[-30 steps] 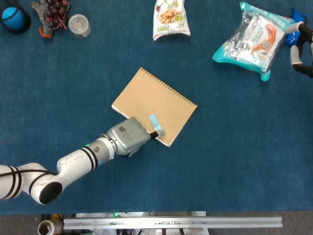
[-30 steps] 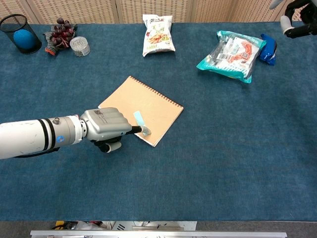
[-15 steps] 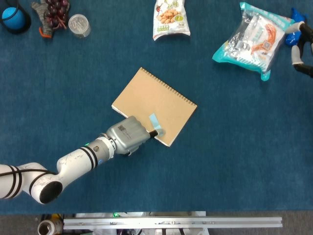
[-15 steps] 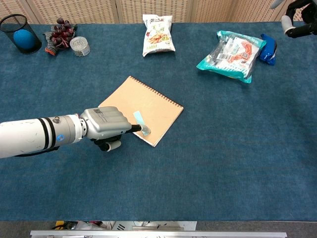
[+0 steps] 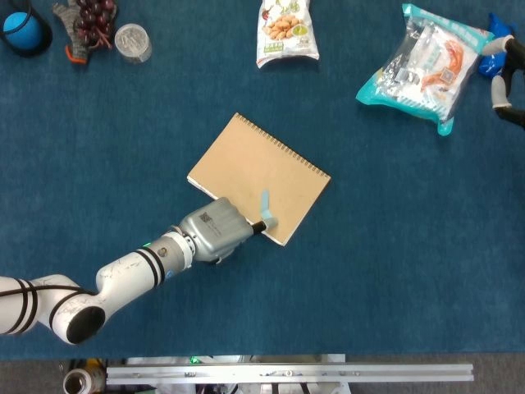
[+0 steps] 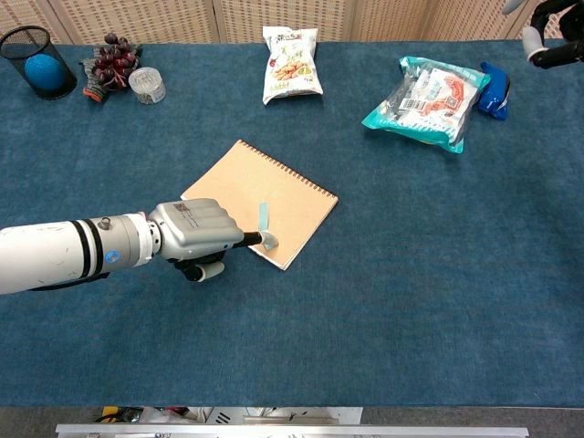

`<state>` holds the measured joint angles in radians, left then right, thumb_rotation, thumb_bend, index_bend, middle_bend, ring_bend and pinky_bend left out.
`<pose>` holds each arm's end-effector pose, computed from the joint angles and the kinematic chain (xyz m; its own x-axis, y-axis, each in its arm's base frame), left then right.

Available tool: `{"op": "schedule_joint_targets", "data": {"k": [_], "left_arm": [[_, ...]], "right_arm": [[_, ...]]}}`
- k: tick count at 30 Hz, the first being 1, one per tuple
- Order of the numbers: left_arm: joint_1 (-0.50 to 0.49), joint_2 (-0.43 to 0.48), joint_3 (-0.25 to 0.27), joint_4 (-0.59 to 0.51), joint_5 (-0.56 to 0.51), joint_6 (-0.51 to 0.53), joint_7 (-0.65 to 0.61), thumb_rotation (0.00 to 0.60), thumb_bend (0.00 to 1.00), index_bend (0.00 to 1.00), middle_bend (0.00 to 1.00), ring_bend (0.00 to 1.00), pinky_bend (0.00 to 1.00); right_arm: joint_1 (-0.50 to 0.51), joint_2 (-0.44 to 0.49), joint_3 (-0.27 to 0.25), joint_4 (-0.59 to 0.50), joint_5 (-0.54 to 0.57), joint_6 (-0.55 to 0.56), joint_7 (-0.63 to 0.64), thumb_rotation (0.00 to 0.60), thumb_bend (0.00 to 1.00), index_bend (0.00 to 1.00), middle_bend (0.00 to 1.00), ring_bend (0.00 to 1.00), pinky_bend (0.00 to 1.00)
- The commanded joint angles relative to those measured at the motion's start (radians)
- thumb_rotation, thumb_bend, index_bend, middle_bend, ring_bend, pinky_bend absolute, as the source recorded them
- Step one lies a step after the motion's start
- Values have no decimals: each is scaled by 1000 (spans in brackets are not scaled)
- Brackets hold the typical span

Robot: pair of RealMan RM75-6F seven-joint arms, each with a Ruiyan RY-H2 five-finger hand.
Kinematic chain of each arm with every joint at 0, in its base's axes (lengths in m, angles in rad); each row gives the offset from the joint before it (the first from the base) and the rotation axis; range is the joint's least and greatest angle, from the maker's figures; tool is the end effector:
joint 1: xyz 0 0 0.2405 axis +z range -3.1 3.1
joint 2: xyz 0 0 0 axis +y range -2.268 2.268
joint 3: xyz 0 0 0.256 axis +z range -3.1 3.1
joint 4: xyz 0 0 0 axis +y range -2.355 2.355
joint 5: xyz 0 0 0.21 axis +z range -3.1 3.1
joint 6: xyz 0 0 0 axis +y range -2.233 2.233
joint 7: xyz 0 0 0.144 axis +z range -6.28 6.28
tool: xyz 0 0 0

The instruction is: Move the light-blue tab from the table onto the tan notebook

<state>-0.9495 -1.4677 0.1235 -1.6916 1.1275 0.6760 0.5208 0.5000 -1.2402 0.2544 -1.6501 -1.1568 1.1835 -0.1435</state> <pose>-0.1347 0.2582 -0.0636 0.8021 0.4036 0.4402 0.5539 -0.7784 -0.2956 -0.2156 -0.3292 0.1181 0.2792 -0.0268 0.9599 -0.9542 -0.1199 0.2742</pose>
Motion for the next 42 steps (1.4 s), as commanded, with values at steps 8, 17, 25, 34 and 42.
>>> {"op": "schedule_joint_targets", "data": {"k": [8,17,25,34,42], "left_arm": [[3,8,0,-2,-2,9,-7,600,537,49,893,992,949],[13,34,7,-17,10,24,-18,600,537,49,892,991,949],[23,35,21,-10,20,19,-23,600,537,48,892,991,948],[26,26,15,-1,27,16,-33,600,537,49,892,991,948],[31,34,17,-14,40,21,-32,600,537,49,892,991,949]], "right_arm": [[1,-1,1,-1,3,-2,-2,600,505,357,728,920,960],[2,-4,0,-3,2,-4,-4,600,505,356,731,923,960],[3,-6,-1,-7,0,-1,-10,600,505,356,732,924,960],[1,-5,0,-12,3,3,-16,600,505,356,731,924,961],[-1,-3,0,-15,3,5,-14,600,505,357,732,924,961]]}}
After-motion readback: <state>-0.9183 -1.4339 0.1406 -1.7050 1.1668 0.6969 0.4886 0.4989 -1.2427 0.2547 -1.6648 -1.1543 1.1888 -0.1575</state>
